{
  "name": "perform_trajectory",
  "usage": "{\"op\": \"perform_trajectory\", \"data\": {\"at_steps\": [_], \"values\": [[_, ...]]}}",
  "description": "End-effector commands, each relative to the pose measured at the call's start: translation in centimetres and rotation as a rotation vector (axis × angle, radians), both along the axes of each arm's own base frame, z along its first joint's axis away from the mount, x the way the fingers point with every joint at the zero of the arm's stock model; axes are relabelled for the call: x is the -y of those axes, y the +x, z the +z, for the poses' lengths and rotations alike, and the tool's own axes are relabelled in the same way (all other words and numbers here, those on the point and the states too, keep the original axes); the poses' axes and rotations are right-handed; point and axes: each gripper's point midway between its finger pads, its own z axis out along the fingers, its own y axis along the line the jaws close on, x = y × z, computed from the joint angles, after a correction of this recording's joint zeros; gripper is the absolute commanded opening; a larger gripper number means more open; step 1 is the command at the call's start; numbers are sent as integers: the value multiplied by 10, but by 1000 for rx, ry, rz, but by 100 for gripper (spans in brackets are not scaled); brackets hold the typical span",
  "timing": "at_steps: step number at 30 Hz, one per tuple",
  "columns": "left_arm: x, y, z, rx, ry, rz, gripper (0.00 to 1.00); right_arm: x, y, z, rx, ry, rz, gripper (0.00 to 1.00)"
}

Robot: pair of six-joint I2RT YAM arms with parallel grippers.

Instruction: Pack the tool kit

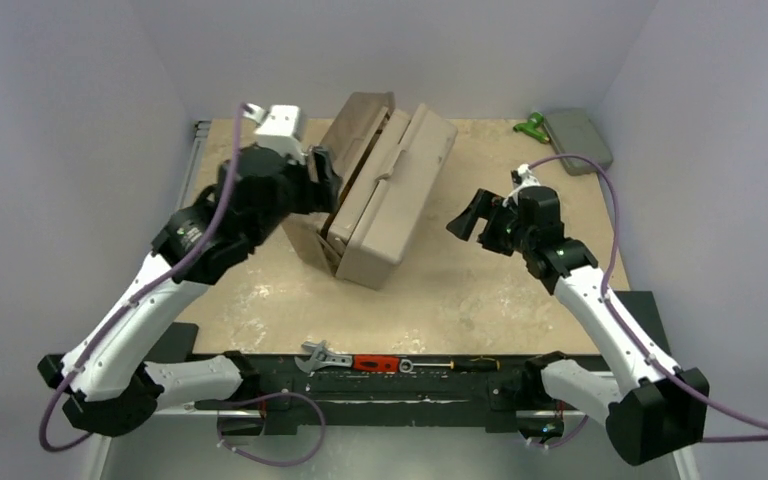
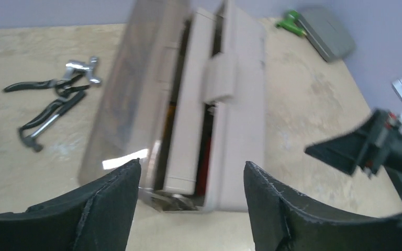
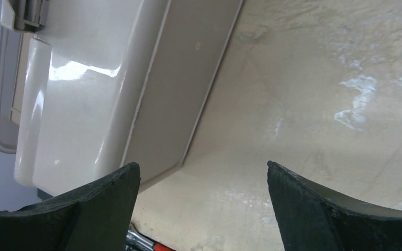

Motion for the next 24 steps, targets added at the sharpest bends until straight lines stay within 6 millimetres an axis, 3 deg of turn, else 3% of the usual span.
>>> {"op": "perform_trajectory", "data": {"at_steps": [1,3,9,15,19,24], "values": [[-41,31,-33,-150,-82,87,72,-42,22,48,96,100,79,92],[-55,48,-38,-176,-160,103,73,-58,32,57,98,100,97,95],[-82,103,-70,-320,-340,102,73,-88,56,52,92,231,116,98],[-97,143,-104,-463,-417,105,74,-103,70,32,35,260,138,95],[-97,163,-132,-559,-464,97,73,-105,77,15,-8,250,119,90],[-81,176,-169,-657,-558,32,71,-107,78,-12,-59,247,111,82]]}}
